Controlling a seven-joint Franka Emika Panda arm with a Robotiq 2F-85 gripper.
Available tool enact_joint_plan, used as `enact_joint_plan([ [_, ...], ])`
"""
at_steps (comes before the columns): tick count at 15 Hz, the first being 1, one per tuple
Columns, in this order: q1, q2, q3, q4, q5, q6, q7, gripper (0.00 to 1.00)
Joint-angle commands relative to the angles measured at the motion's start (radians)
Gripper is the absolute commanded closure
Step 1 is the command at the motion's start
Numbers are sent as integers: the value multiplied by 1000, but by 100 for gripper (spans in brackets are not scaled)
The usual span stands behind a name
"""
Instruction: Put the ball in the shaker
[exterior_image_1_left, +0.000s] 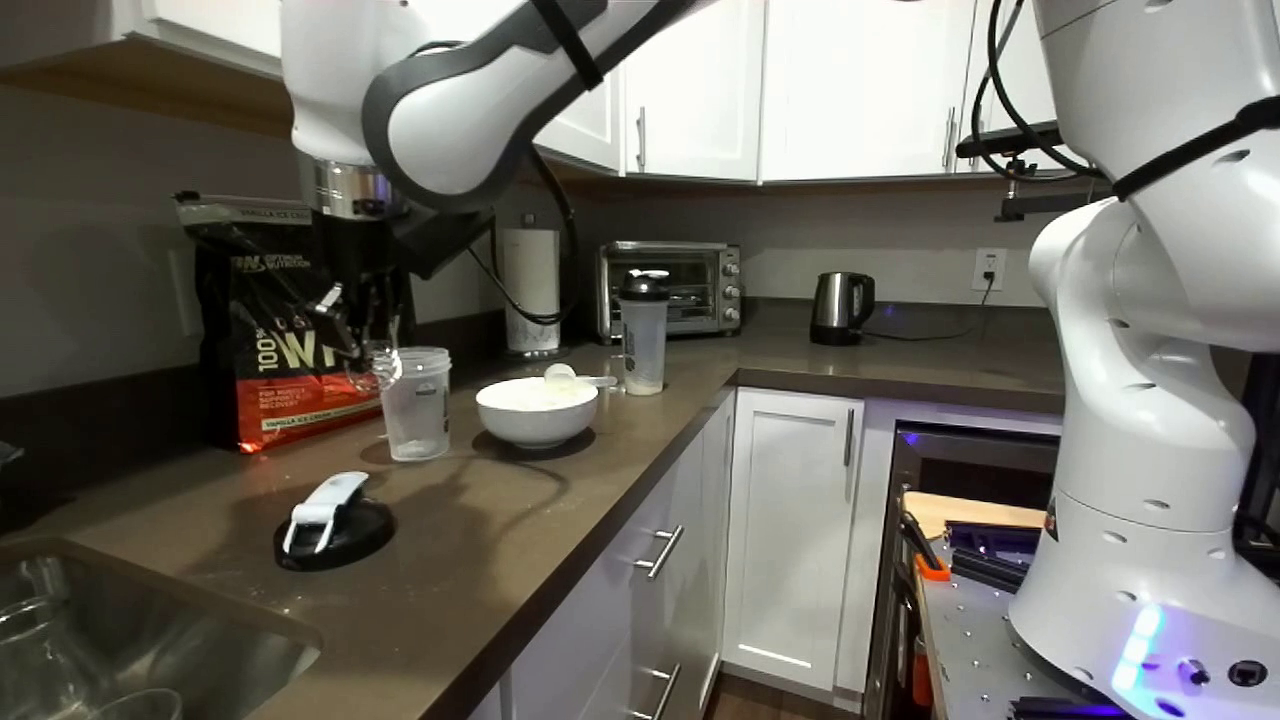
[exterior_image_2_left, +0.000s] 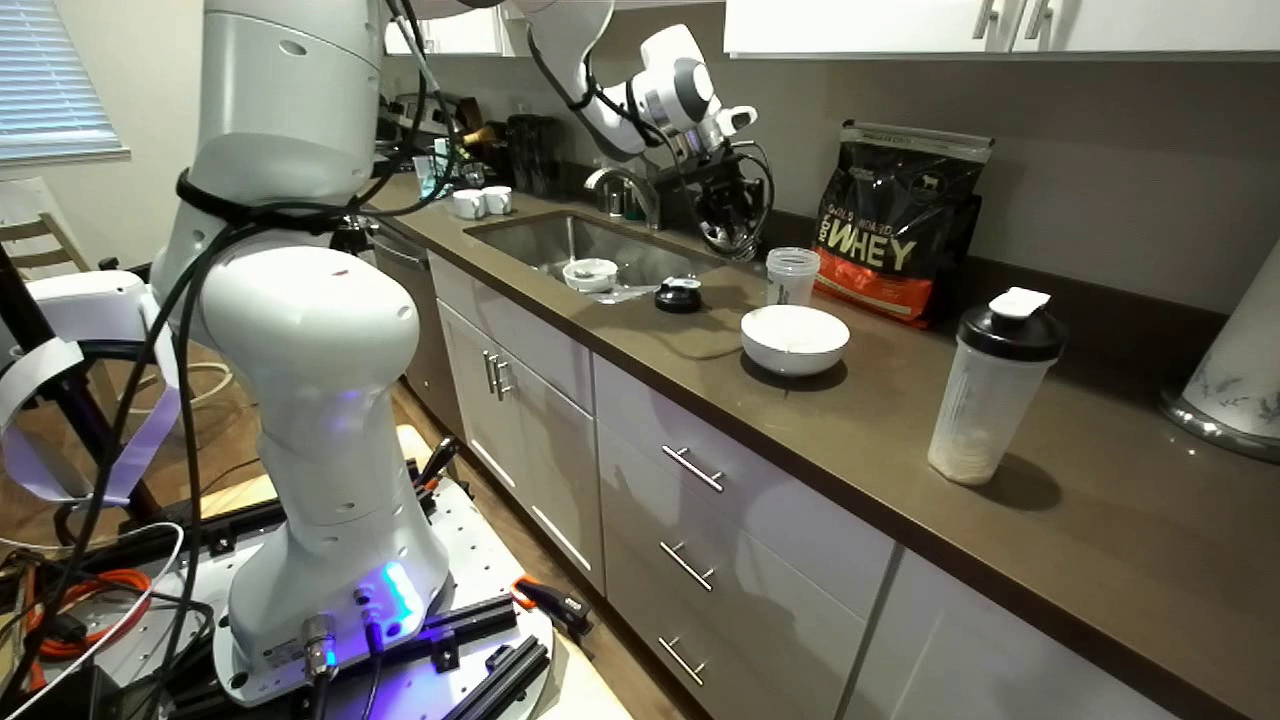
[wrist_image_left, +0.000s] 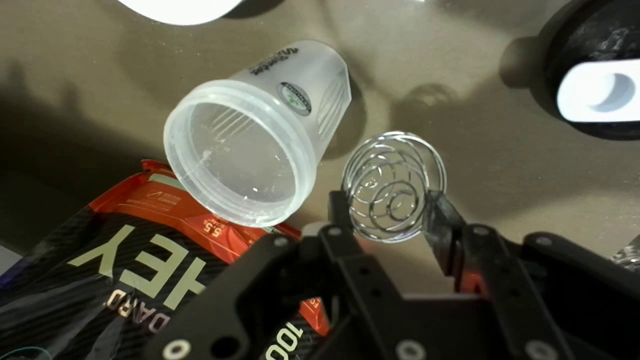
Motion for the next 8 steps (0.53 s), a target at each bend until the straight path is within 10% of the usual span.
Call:
enact_joint_plan([
  [1, -29, -63, 25, -62, -28, 24, 33, 65],
  [8, -58, -103, 35, -87, -25, 37, 46, 70],
])
